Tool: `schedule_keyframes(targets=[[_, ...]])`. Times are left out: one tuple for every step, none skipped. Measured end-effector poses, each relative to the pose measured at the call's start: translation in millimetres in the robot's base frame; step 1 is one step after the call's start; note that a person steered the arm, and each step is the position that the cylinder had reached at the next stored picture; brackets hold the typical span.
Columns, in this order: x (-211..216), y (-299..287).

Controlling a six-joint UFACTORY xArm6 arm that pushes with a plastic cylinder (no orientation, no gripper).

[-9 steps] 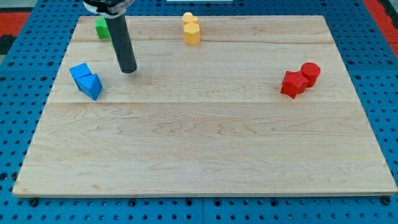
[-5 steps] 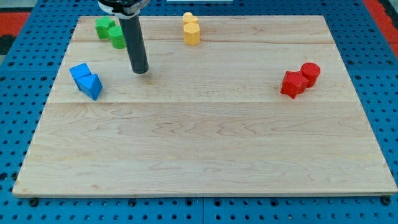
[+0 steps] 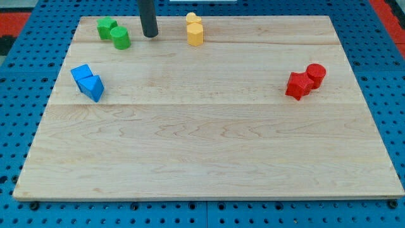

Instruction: Separate yellow heart and yellow hexagon

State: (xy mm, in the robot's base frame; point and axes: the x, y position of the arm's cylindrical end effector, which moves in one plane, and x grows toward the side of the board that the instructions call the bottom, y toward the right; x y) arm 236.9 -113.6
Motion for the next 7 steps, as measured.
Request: schedule_keyframes(targets=[[-20,1],[-23,41],[-25,42],[-25,48],[-25,71],[-25,72],[-25,78]])
